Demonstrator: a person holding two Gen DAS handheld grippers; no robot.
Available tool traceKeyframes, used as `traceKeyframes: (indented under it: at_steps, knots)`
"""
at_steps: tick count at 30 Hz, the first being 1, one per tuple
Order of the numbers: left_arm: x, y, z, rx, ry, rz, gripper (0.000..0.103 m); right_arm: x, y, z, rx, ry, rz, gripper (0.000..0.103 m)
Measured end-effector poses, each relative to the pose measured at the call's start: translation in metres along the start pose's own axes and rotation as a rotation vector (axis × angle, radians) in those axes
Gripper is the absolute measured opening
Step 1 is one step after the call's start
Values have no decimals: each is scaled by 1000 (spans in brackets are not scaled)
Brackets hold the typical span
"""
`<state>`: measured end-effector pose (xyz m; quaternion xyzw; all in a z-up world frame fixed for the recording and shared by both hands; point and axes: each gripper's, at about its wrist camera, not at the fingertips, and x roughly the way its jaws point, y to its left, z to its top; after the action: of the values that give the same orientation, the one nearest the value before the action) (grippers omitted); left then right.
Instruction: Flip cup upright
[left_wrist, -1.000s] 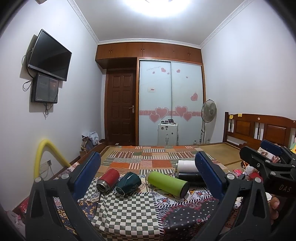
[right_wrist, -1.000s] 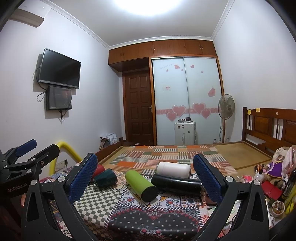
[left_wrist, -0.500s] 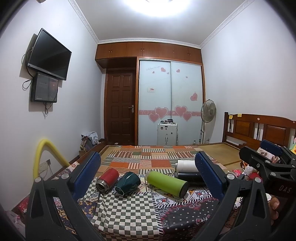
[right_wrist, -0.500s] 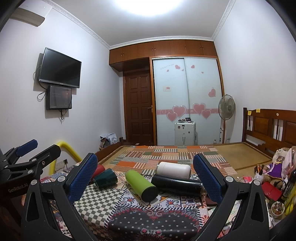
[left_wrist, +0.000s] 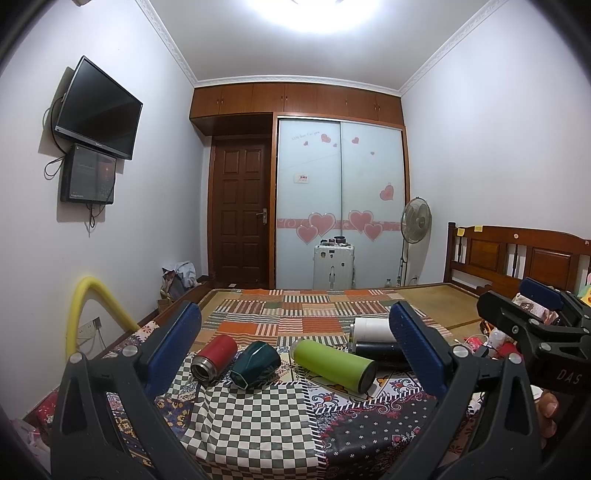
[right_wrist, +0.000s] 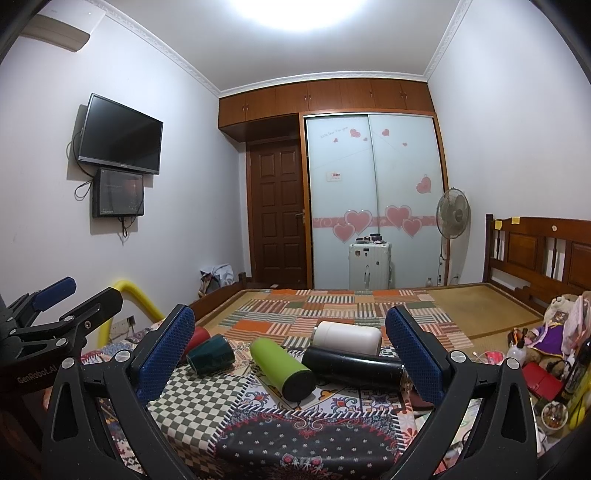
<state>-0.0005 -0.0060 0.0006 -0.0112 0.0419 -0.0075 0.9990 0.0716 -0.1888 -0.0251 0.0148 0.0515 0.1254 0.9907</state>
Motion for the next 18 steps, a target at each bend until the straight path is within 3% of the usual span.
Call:
traceKeyframes:
  at_steps: [12, 18]
  knots:
    - [18, 6, -9, -8, 32, -15, 103, 18, 4, -9, -22, 28, 2, 103]
    - [49, 22, -21, -29, 88, -8, 103, 52, 1, -15, -55, 110, 23, 103]
